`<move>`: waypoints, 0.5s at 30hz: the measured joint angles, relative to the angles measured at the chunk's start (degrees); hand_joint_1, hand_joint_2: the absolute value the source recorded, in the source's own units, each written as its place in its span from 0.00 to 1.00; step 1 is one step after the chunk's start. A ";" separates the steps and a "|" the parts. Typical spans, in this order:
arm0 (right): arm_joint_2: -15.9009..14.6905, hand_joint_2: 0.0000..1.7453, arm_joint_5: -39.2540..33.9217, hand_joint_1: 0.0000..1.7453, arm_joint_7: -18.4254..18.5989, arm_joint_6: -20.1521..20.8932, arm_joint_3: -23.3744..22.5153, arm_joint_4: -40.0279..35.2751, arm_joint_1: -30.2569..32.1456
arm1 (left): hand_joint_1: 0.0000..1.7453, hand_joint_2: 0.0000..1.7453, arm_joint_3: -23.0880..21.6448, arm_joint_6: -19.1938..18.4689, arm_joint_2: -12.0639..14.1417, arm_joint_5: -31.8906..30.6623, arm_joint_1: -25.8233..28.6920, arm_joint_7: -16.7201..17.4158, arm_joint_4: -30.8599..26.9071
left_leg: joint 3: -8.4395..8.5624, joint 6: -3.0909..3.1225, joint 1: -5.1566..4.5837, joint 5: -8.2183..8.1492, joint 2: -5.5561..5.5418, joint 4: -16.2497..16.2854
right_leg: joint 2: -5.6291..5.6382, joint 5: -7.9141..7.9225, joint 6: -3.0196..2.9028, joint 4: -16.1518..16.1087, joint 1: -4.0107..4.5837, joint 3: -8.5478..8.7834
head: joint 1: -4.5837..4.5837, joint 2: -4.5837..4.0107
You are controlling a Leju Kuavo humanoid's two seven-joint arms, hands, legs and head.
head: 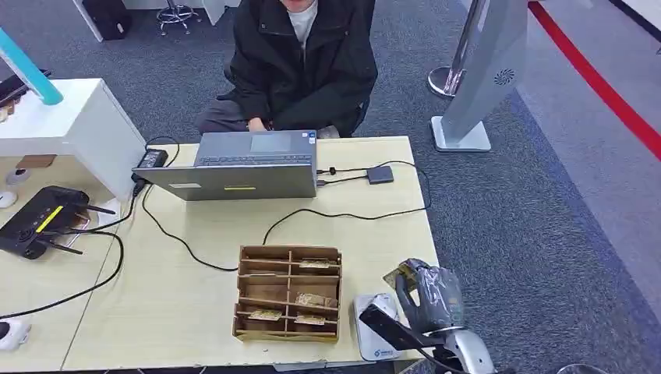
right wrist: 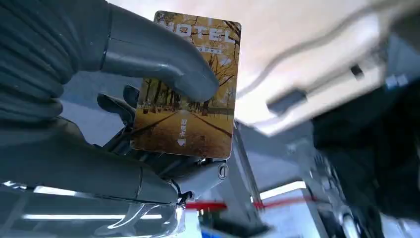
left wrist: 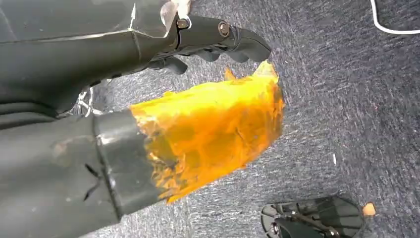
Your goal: Pass the card to the sensor for recognition and then transmit it.
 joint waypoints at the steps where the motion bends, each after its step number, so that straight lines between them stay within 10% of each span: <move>1: 0.19 1.00 0.91 1.00 -0.22 -0.71 -0.41 -0.78 0.05 | 0.00 0.00 0.02 -0.02 0.00 -0.15 0.00 0.00 0.00 | 0.00 0.00 0.00 0.00 0.01 0.00 | 0.01 0.00 0.00 0.00 0.00 0.00 | 0.00 0.00; 15: 2.97 1.00 9.70 1.00 -4.02 -3.56 -4.65 -9.79 1.32 | 0.00 0.00 0.04 -0.42 -0.28 -1.46 -0.04 0.61 0.00 | -0.03 0.00 0.00 0.00 0.00 0.00 | 0.00 0.00 0.00 0.00 0.00 -0.03 | 0.02 0.00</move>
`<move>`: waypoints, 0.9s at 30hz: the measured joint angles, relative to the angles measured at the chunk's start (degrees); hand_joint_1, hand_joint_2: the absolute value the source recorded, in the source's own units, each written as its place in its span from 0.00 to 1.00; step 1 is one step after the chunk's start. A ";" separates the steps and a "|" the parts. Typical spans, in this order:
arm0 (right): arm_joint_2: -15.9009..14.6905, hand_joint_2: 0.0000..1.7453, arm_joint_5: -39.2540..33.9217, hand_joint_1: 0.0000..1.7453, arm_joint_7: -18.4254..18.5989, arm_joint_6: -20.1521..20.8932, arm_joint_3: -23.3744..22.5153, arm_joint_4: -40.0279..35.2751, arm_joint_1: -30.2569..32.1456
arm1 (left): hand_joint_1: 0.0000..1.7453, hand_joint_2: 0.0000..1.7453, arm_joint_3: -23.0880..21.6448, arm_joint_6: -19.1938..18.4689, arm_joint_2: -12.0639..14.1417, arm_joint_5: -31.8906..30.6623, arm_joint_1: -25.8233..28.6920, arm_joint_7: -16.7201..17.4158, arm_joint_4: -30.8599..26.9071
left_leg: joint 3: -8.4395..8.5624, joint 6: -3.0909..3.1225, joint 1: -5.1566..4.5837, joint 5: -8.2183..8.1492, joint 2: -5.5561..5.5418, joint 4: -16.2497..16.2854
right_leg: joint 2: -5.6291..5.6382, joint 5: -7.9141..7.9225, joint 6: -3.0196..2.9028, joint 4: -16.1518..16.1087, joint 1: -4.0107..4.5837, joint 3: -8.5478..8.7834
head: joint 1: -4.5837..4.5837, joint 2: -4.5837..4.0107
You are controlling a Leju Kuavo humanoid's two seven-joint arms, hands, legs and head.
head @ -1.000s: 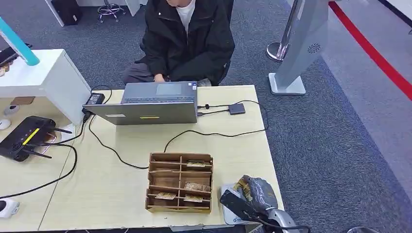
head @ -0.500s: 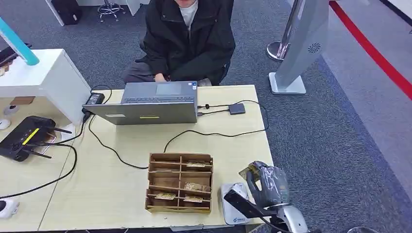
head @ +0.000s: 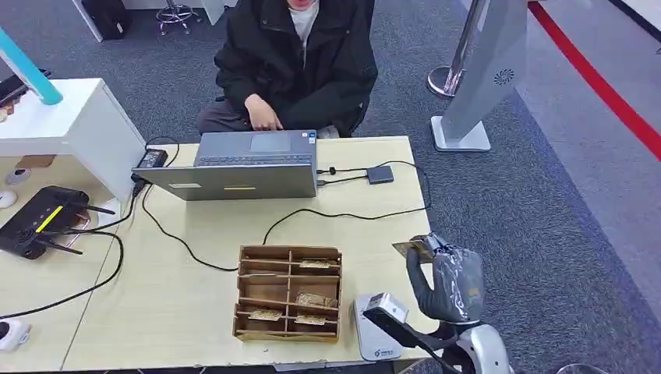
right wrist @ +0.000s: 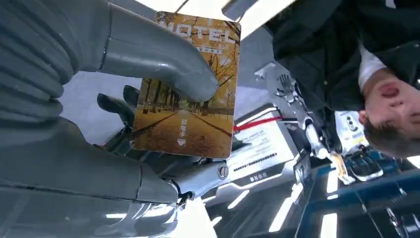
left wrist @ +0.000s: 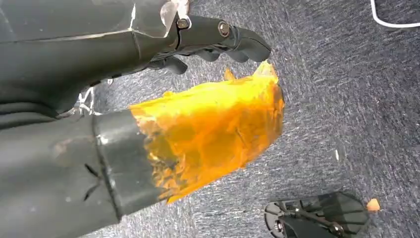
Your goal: Pass the card to the sensor for recognition and then transmit it.
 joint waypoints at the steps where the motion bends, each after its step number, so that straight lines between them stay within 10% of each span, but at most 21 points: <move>1: 0.04 1.00 0.00 1.00 0.00 0.00 -0.02 -0.24 0.02 | 0.00 0.00 -0.02 0.00 0.00 -0.02 0.00 0.00 0.00 | 0.00 0.00 0.00 0.00 0.00 0.00 | 0.00 0.00 0.00 0.00 0.00 0.00 | -0.02 0.00; 27: 1.40 1.00 6.01 1.00 -4.24 -3.32 0.15 -3.26 -6.09 | 0.00 0.00 -0.02 -0.79 -0.26 -2.75 -0.75 0.81 0.00 | -0.01 0.00 0.00 0.01 0.01 0.00 | 0.02 0.01 0.00 0.00 0.00 -0.01 | -0.02 0.00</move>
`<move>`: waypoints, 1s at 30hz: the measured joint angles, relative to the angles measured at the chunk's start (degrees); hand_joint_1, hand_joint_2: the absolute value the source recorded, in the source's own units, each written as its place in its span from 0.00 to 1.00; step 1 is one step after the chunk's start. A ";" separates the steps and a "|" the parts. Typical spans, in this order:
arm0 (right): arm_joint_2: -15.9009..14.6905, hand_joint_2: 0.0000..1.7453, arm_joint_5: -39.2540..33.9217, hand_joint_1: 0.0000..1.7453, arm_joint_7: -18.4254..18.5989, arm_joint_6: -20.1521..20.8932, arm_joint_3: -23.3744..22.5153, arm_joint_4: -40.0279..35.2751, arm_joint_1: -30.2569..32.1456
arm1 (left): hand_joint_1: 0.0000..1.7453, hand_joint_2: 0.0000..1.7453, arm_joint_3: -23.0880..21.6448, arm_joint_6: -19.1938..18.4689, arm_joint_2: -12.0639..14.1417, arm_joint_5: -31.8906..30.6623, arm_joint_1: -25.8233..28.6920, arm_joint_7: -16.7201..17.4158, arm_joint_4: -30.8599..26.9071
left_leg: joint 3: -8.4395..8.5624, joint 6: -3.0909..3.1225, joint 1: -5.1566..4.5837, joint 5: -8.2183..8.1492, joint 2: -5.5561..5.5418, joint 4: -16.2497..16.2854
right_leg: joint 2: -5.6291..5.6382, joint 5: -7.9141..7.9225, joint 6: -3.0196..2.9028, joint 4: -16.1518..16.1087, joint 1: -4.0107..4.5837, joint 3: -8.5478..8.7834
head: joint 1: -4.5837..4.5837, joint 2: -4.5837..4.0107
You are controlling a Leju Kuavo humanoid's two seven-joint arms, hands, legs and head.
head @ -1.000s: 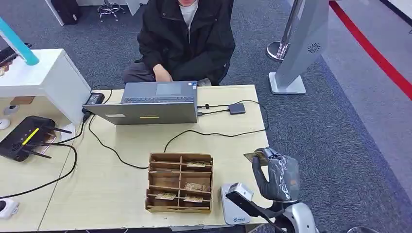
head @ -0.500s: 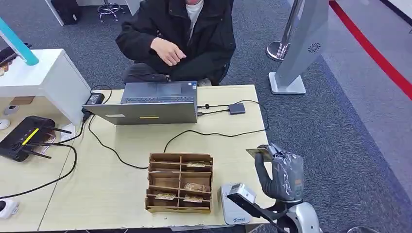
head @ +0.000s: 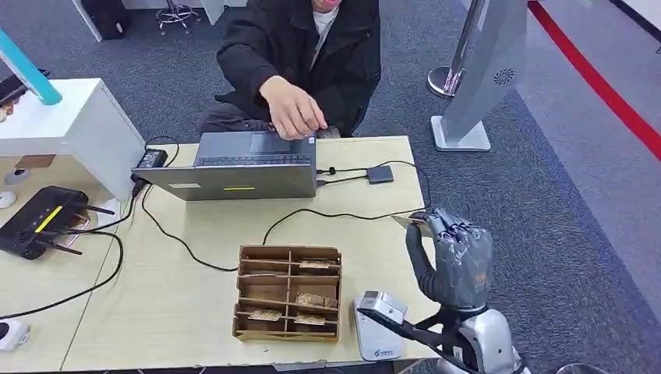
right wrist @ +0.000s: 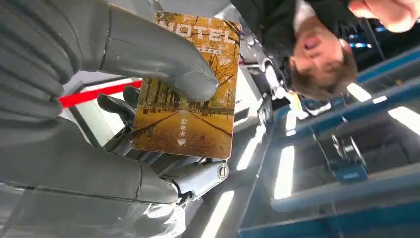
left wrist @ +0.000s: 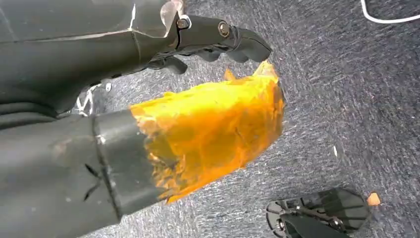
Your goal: Pass the card to the sensor for recognition and then transmit it.
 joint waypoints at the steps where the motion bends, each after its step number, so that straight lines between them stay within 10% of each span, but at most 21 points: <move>1: 0.07 1.00 0.09 1.00 0.00 0.31 0.11 0.00 -0.71 | 0.00 0.00 -0.02 -0.07 -0.02 -0.13 -0.12 0.07 0.00 | 0.00 0.00 0.00 0.00 0.00 0.00 | 0.00 0.00 0.00 0.00 0.00 0.00 | 0.02 0.00; 30: 2.25 1.00 1.84 1.00 2.14 5.33 3.89 9.94 -14.03 | 0.00 0.00 -1.40 -1.05 -0.74 -2.86 -1.64 1.51 0.00 | -0.02 0.00 0.00 0.02 -0.02 0.00 | -0.02 0.01 0.00 0.01 0.00 0.00 | 0.02 0.00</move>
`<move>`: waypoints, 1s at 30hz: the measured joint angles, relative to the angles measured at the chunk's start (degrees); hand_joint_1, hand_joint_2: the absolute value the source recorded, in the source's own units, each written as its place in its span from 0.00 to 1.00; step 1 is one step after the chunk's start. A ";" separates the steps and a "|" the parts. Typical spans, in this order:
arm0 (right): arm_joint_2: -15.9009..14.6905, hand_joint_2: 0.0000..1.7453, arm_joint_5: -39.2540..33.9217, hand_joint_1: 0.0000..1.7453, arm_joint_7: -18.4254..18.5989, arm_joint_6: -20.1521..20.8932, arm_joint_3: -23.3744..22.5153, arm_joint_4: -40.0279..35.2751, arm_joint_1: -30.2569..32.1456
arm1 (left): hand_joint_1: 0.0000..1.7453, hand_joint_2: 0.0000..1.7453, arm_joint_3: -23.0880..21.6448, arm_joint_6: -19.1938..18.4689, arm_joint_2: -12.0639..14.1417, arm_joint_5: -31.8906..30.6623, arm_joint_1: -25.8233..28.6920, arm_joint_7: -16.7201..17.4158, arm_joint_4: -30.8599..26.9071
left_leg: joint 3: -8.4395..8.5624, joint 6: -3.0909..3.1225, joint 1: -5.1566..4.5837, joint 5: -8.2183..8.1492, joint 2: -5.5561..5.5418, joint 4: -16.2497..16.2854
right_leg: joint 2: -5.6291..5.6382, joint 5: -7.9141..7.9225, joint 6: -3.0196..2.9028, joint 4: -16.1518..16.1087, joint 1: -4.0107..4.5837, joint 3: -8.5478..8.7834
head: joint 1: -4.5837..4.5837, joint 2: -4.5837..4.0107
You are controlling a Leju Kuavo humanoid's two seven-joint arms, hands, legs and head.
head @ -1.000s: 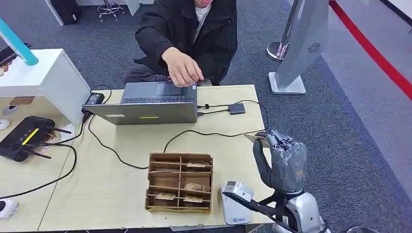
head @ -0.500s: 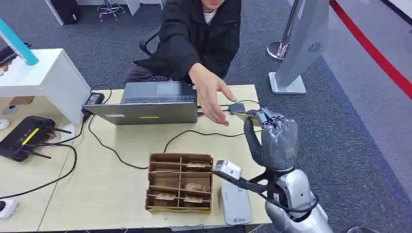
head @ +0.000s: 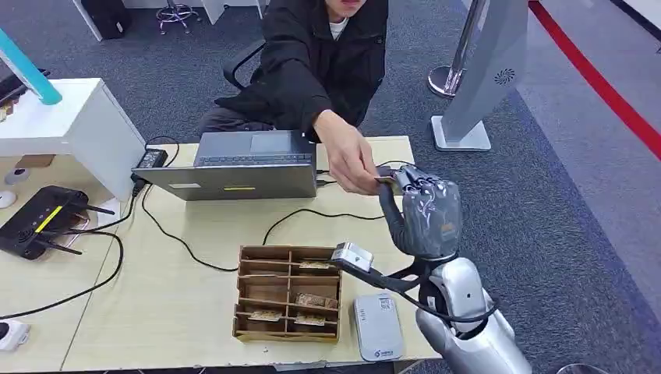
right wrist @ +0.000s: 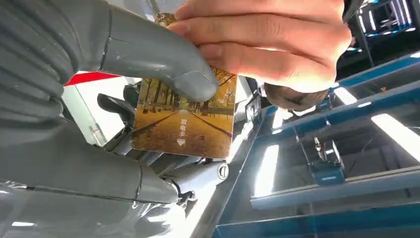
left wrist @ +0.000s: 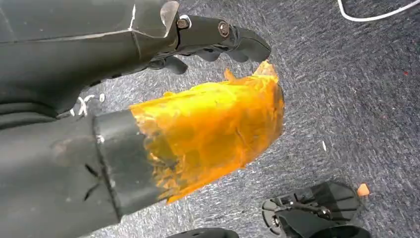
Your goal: Pass the card to the sensor for recognition and then transmit it.
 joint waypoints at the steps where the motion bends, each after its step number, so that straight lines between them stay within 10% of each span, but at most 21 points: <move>1: 0.11 1.00 -0.09 1.00 -0.22 0.02 0.33 0.29 -0.16 | 0.00 0.00 -0.07 0.00 0.00 -0.07 -0.01 0.00 0.00 | 0.00 0.00 0.00 0.00 0.00 0.00 | 0.00 0.00 0.00 0.00 0.00 0.00 | -0.02 0.00; 3: 0.39 1.00 -0.77 0.96 -0.57 0.15 1.25 0.75 -0.41 | 0.00 0.00 -0.09 0.00 0.00 -0.22 -0.01 0.11 0.00 | 0.00 0.00 0.00 0.00 -0.01 0.00 | 0.00 -0.01 0.00 0.00 0.00 0.00 | -0.02 0.00; 4: 0.54 1.00 -1.02 0.74 -0.59 0.20 1.66 0.94 -0.47 | 0.00 0.00 -0.09 0.00 0.00 -0.24 -0.01 0.15 0.00 | 0.00 0.00 0.00 0.00 -0.01 0.00 | -0.01 -0.01 0.00 0.00 0.00 -0.01 | 0.00 0.00; 5: 0.68 1.00 -1.33 0.01 -0.59 0.18 2.06 1.14 -0.55 | 0.00 0.00 -0.09 0.00 0.00 -0.31 -0.01 0.15 0.00 | -0.01 0.00 0.00 0.00 -0.02 0.00 | -0.01 -0.01 0.00 0.00 0.00 -0.01 | -0.02 0.00; 10: 0.98 1.00 -4.40 0.00 -1.01 0.81 3.85 1.66 -0.64 | 0.00 0.00 -0.09 0.00 0.02 -0.39 -0.02 0.26 0.00 | -0.02 0.00 0.00 -0.01 0.00 0.00 | 0.01 -0.02 0.00 0.00 0.00 -0.02 | 0.00 0.00; 11: 1.00 0.00 -5.65 0.00 -1.11 1.66 4.15 1.66 -0.65 | 0.00 0.00 -0.09 0.00 0.00 -0.39 -0.02 0.26 0.00 | -0.02 0.00 0.00 -0.01 -0.01 0.00 | 0.00 -0.02 0.00 0.00 0.00 -0.02 | 0.00 0.00; 30: 0.79 0.00 -7.48 0.00 -3.02 2.62 7.91 -1.07 1.01 | 0.00 0.00 -0.09 0.22 0.39 0.15 0.06 0.04 0.00 | -0.02 0.00 0.00 -0.01 0.00 0.00 | 0.01 -0.02 0.00 0.00 0.00 -0.03 | 0.00 0.00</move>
